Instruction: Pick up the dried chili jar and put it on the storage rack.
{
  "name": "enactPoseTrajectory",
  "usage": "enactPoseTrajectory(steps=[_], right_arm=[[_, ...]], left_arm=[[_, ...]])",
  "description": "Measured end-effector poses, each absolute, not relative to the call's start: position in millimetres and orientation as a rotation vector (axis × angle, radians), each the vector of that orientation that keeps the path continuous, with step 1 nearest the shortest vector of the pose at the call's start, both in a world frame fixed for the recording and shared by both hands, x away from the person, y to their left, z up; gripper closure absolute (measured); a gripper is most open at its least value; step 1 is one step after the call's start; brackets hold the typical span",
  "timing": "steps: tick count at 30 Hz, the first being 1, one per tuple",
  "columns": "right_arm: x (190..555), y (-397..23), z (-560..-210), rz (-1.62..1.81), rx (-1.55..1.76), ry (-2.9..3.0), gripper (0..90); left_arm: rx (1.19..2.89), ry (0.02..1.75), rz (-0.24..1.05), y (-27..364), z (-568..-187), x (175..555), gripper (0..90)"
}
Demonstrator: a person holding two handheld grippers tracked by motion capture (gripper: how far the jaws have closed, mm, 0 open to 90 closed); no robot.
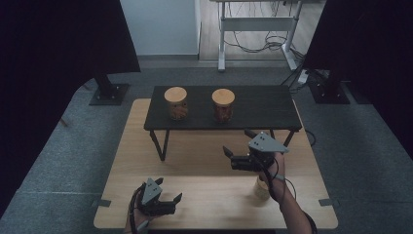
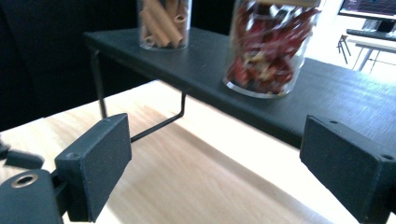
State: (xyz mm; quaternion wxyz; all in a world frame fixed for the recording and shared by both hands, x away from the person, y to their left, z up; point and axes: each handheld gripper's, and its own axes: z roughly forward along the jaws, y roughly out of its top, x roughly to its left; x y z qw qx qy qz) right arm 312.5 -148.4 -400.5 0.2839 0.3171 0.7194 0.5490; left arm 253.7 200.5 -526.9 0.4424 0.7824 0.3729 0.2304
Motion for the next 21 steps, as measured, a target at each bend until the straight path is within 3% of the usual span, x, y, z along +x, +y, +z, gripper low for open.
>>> enactPoseTrajectory(steps=[21], right_arm=[[255, -157, -477, 1.476, 0.85, 1.991, 8.6]], left_arm=[[1.95, 0.928, 0.566, 199, -529, 253, 8.1]])
